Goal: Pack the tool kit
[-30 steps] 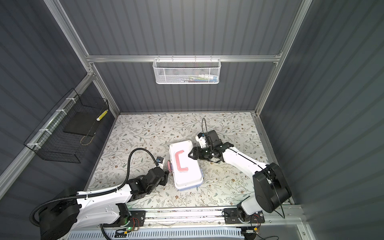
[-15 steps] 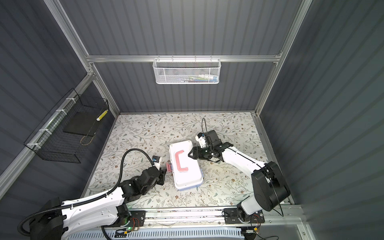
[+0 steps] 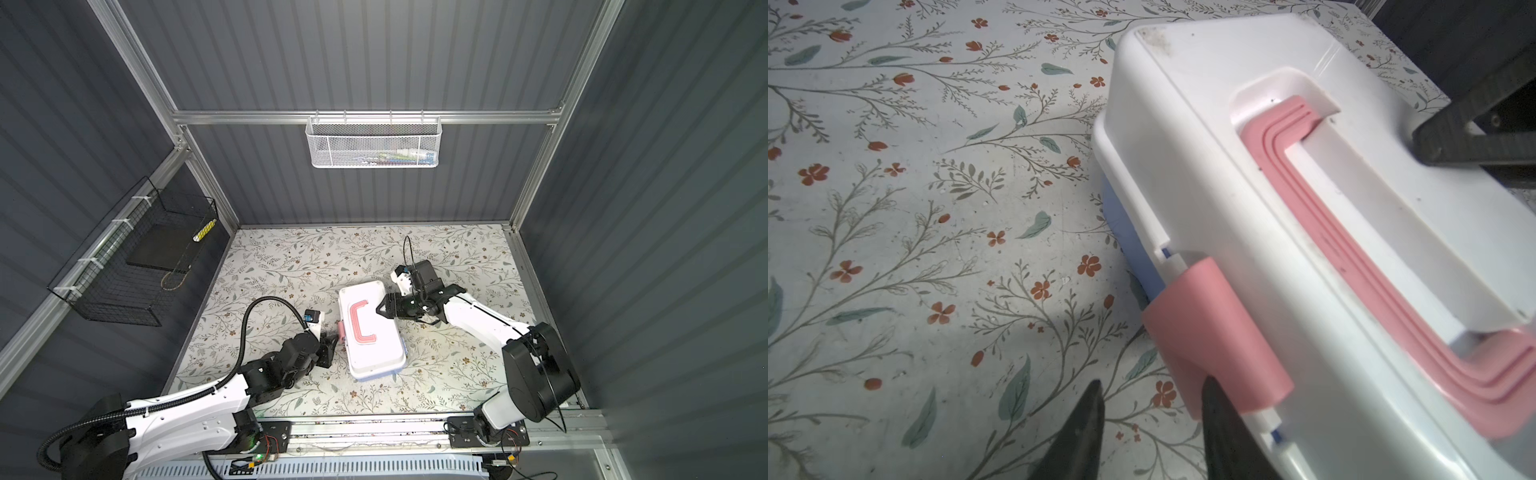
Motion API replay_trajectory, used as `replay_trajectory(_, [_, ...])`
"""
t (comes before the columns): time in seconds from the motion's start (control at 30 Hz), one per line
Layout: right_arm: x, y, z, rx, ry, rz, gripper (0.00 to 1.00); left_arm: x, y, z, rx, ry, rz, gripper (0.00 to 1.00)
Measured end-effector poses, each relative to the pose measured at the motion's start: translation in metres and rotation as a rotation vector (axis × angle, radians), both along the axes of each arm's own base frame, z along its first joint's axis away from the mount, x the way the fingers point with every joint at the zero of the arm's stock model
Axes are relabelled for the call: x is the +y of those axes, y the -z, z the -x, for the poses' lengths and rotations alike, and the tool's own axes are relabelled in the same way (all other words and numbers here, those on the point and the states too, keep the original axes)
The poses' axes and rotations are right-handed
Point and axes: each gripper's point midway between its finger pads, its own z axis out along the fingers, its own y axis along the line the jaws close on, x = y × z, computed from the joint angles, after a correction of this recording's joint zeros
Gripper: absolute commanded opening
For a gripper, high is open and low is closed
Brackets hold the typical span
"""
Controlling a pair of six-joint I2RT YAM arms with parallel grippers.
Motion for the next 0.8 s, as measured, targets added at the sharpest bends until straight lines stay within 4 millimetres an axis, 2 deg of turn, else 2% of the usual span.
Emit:
replay_trajectory(0.23, [0.0, 0.0, 0.0, 0.0, 0.0, 0.0, 0.63, -0.001, 0.0, -0.002, 0.021, -0.032, 0.048, 0.42])
replay_trajectory(0.6, [0.0, 0.0, 0.0, 0.0, 0.0, 0.0, 0.63, -0.001, 0.016, -0.002, 0.063, -0.035, 0.014, 0.42])
replay_trajectory(0.8, [0.0, 0.0, 0.0, 0.0, 0.0, 0.0, 0.63, -0.002, 0.016, -0.001, 0.075, -0.028, 0.006, 0.42])
